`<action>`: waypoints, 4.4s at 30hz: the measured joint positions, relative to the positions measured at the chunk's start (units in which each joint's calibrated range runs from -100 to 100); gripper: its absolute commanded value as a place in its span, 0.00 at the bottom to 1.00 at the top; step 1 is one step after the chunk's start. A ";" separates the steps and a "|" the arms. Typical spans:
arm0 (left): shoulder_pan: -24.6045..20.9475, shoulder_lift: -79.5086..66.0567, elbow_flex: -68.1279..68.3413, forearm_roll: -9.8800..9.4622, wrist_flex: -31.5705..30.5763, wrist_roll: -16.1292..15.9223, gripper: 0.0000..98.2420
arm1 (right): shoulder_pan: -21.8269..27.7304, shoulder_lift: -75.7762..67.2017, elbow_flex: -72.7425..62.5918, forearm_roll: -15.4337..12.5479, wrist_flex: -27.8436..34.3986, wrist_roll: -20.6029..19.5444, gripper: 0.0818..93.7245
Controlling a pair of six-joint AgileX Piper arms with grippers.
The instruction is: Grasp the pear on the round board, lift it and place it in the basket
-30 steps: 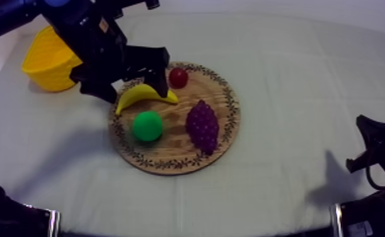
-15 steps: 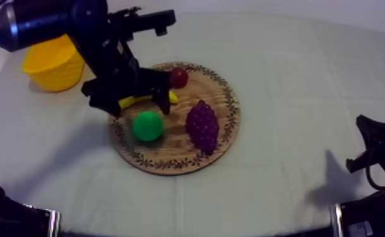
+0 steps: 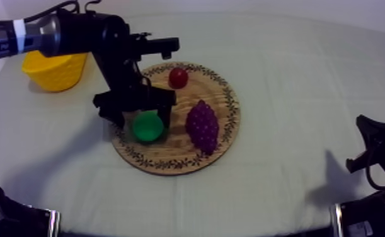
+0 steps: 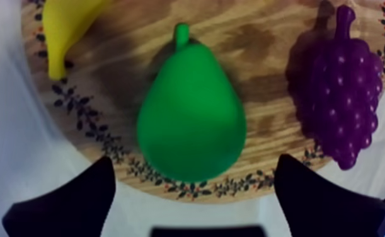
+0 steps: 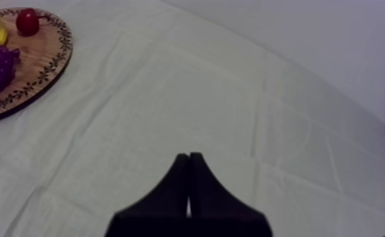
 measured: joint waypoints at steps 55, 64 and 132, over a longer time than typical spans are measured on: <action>-3.52 -15.59 -12.66 -4.08 16.05 -0.98 0.38 | 0.00 0.00 0.00 0.00 0.00 0.00 0.00; -3.59 -19.50 -24.86 -3.50 19.97 -1.42 0.36 | 0.00 0.00 0.00 0.00 0.00 0.00 0.00; -31.96 2.51 -32.83 -6.90 11.96 -11.42 0.35 | 0.00 0.00 0.00 0.00 0.00 0.06 0.00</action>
